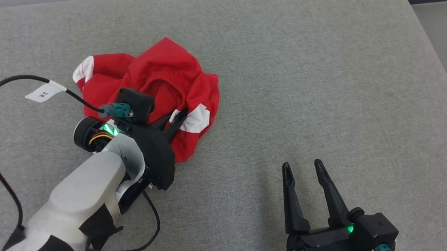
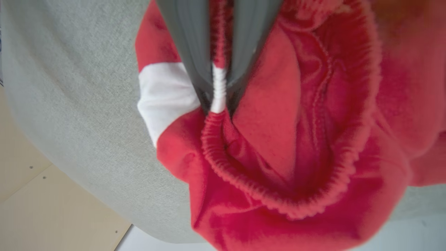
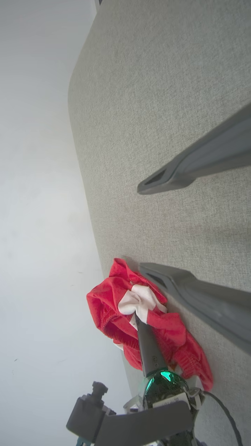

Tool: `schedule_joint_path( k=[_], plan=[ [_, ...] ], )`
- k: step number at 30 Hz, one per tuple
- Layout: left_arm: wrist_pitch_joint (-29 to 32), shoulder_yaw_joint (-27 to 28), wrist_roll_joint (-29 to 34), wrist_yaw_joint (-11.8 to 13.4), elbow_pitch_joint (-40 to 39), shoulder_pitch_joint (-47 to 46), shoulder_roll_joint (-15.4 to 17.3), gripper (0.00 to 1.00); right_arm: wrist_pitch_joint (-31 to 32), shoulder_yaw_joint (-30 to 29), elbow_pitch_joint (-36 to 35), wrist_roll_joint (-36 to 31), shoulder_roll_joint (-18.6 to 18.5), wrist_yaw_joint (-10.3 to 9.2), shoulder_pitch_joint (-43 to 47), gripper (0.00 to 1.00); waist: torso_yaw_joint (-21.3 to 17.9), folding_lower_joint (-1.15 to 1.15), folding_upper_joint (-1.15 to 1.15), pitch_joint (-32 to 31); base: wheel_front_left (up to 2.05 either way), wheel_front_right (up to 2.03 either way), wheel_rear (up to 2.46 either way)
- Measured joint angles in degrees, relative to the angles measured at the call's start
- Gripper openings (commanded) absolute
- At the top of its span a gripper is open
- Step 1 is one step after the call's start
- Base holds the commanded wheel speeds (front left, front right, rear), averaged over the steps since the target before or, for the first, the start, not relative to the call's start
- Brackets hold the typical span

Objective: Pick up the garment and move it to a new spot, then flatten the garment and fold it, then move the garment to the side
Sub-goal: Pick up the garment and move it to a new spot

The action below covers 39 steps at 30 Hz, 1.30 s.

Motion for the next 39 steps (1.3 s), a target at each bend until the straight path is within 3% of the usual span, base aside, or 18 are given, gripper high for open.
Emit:
schedule_joint_path(
  k=[2,4,5,6,8,18,25,32,39],
  plan=[
    [-1.07,-0.6,0.12,-0.52,0.97,-0.26,-0.37,0.12,0.0,-0.1,0.07,-0.03,-0.09,0.0,-0.06,1.0,0.37,0.0,0.0,-0.27,0.0,0.0,0.0],
    [-1.86,-0.97,-0.16,-0.98,1.62,-0.26,-0.79,0.39,0.0,0.0,0.05,-0.2,-0.14,0.0,0.0,1.0,0.69,0.0,0.0,-0.82,0.0,0.0,0.0],
    [-2.37,-1.26,-0.21,-1.0,1.68,-0.26,-0.89,0.39,0.0,0.02,0.07,-0.26,-0.18,0.0,0.07,1.0,0.87,0.0,0.0,-1.15,0.0,0.0,0.0],
    [-2.87,-1.47,-0.21,-1.03,1.81,-0.25,-0.94,0.5,0.0,0.04,0.11,-0.26,-0.21,0.0,0.15,1.0,1.07,-0.01,0.0,-1.51,0.0,0.0,0.0],
    [-3.64,-1.68,-0.46,-1.24,1.86,-0.15,-1.1,1.0,0.0,0.11,0.14,-0.25,-0.37,0.0,0.3,1.0,1.49,-0.01,0.0,-2.31,0.0,0.0,0.0],
    [-8.82,-1.64,-1.91,0.12,-0.66,3.36,-1.47,1.0,0.0,0.24,-0.15,0.27,-1.05,0.0,1.55,1.0,4.15,-0.01,0.0,-6.39,0.0,0.0,0.0],
    [-12.58,0.31,-2.64,3.39,-4.91,10.15,-0.02,1.0,0.0,-0.19,0.11,0.91,-1.62,0.0,3.48,1.0,6.93,-0.02,0.0,-10.19,0.0,0.0,0.0],
    [-13.86,5.78,-3.25,6.33,-15.18,20.65,3.41,1.0,0.0,-1.18,0.15,1.18,-2.04,0.0,6.13,1.0,10.06,-0.02,-0.01,-14.13,0.0,0.0,0.0],
    [-14.03,14.52,1.3,9.67,-28.97,32.44,6.55,1.0,0.0,-1.64,-0.33,-0.33,-2.85,0.0,7.63,1.0,13.4,-0.02,-0.01,-16.81,0.0,0.0,0.0]
  ],
)
